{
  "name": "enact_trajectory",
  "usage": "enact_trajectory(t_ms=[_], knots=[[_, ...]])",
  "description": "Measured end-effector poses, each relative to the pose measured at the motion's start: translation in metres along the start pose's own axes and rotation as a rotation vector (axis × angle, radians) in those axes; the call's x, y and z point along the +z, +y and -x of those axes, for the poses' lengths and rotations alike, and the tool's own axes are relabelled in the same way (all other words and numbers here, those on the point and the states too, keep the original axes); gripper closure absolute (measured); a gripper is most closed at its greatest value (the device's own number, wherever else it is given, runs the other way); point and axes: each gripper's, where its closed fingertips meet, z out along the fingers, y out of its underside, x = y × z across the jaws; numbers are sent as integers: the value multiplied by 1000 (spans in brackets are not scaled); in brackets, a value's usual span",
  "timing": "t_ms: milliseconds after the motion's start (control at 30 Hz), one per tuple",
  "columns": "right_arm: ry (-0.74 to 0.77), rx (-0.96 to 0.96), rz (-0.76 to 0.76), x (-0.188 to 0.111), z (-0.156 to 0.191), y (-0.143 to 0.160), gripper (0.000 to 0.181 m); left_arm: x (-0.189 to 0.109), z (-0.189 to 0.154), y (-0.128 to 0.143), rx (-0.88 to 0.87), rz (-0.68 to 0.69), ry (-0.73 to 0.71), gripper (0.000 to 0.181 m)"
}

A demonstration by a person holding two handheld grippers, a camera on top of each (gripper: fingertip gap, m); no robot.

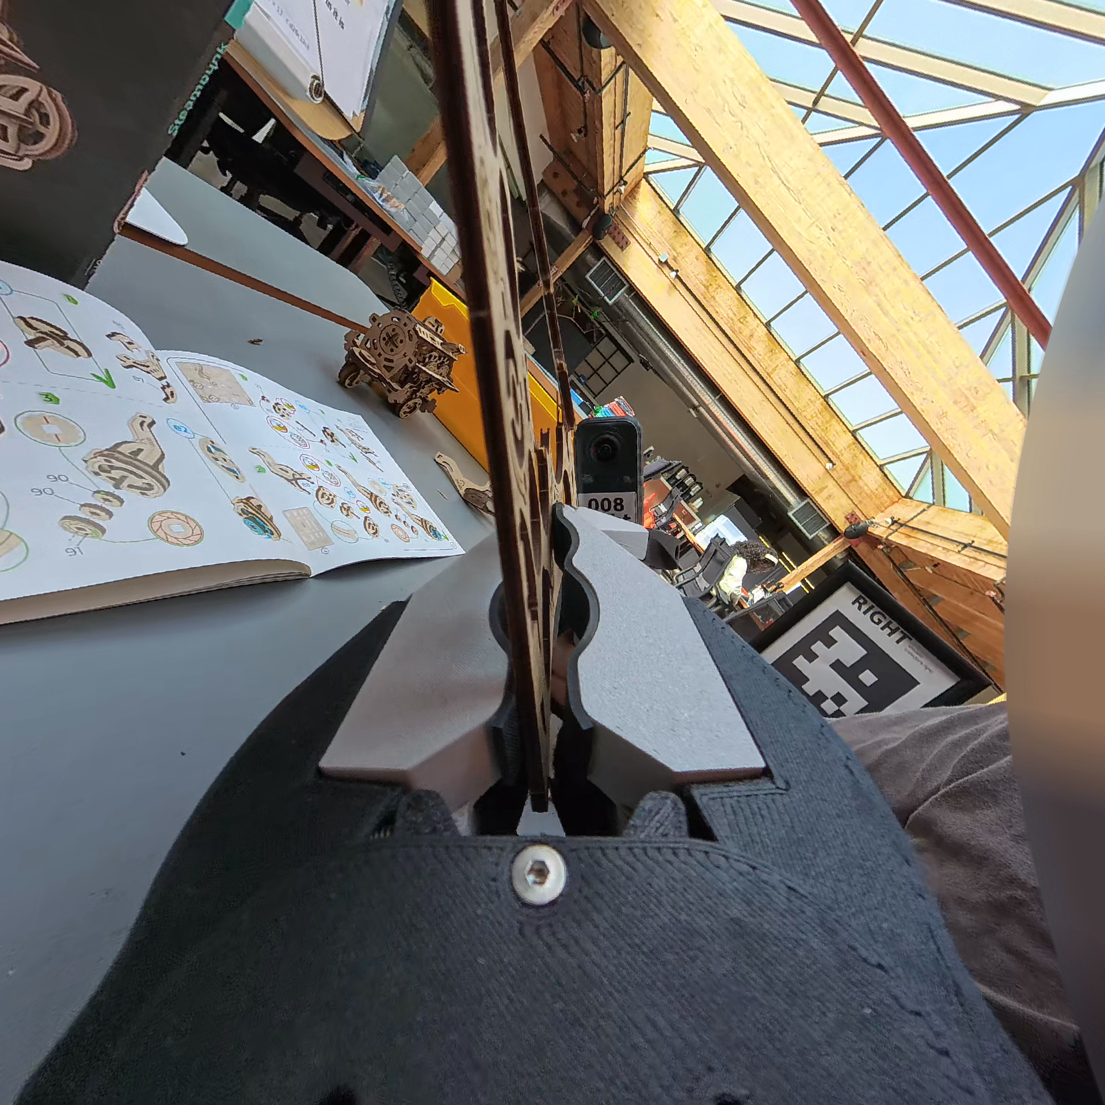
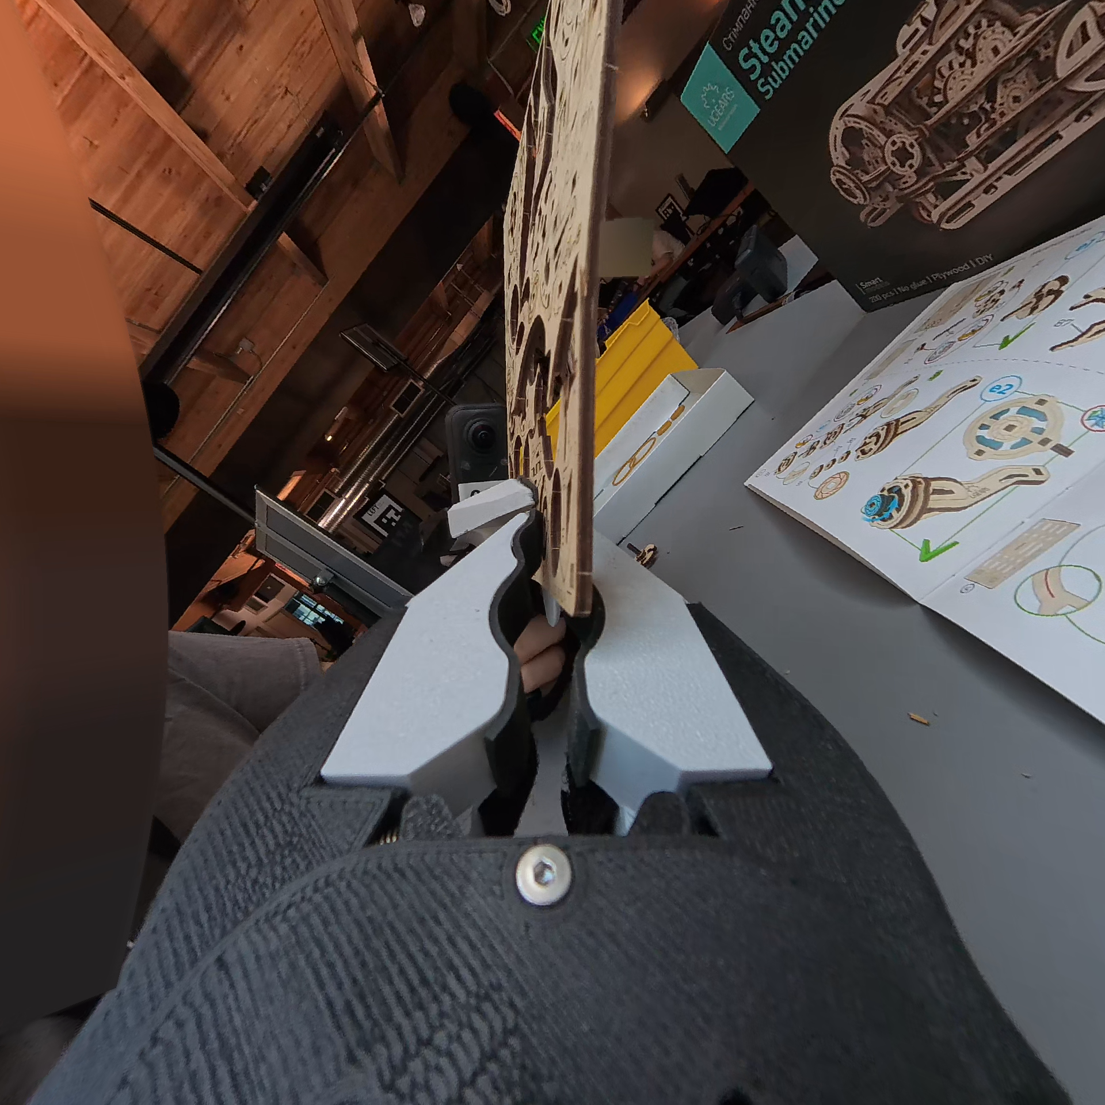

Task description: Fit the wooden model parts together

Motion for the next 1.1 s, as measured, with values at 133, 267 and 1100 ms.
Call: enact_trajectory(t_ms=[133, 267, 1100], knots=[[3, 17, 1, 0, -3, 1, 179, 0, 2, 1, 1, 4, -1, 181], [-75, 51, -32, 1, 5, -2, 179, -1, -4, -4, 24, -13, 47, 181], [4, -19, 8, 2, -4, 3, 180, -2, 4, -1, -22, -35, -13, 181]])
